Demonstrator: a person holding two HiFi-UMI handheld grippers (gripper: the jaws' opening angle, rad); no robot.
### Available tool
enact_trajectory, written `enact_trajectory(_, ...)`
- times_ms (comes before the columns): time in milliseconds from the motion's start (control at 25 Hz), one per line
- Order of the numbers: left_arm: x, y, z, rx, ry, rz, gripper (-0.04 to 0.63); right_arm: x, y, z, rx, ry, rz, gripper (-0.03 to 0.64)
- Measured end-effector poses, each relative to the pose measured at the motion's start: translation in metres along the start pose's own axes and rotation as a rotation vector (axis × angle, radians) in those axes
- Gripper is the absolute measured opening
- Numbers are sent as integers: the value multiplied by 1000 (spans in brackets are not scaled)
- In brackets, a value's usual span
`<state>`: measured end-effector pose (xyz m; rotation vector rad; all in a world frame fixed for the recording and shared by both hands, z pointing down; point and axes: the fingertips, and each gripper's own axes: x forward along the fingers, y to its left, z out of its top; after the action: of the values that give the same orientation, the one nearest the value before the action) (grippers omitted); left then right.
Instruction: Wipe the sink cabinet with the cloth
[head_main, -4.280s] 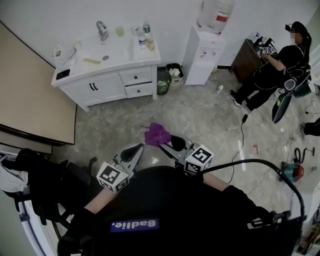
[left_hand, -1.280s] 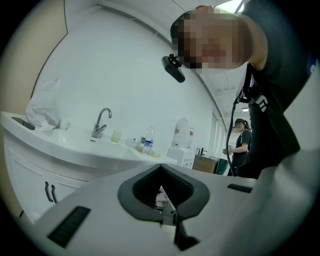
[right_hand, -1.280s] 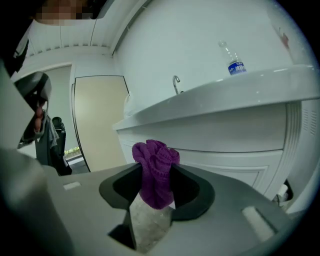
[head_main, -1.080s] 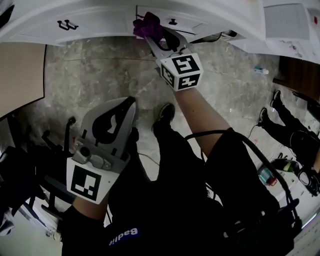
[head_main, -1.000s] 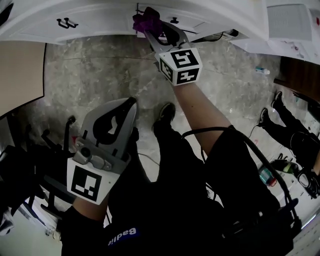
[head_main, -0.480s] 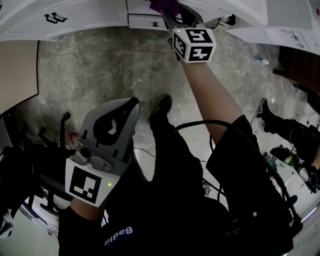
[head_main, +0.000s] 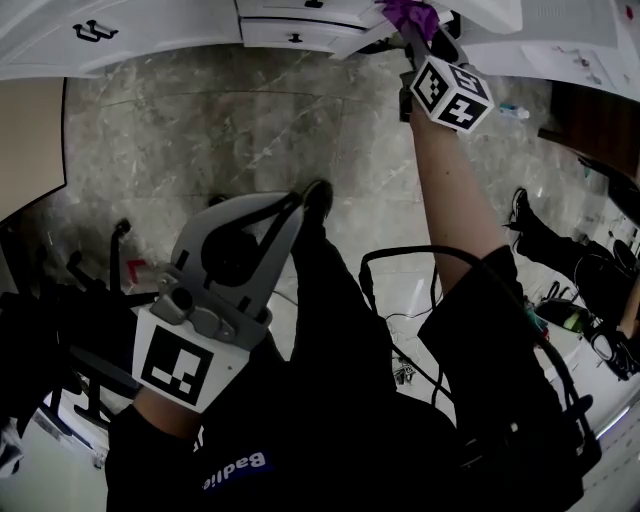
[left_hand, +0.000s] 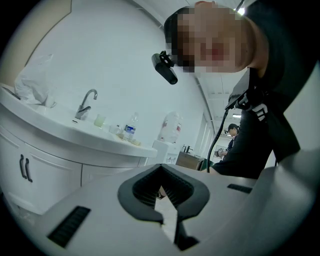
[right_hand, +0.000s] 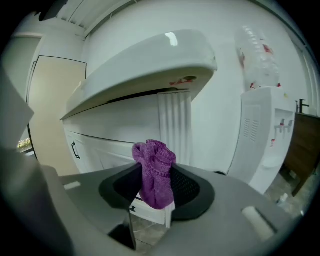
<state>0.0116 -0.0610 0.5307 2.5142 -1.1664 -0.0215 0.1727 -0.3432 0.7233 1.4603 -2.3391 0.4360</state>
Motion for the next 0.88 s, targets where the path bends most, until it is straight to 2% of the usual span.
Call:
enact_trajectory(120,-5,0,-3,-1,6,13,2,4,40,-7,-27,4,75,160)
enact_trajectory(320,-21,15,-1,9,22,58,2,32,166,-19,-153,17,311,160)
enact_trajectory(440,-38,26,3,31,34,90,2,54,217,-34,-124,68,377,160)
enact_trajectory(640,-61,38,1,18,41,143,2,88,245,-57,-60,149,369,160)
enact_trajectory(880,-63,35,-9,-8,54,139,2,96,201,-58,-40,168,278,160)
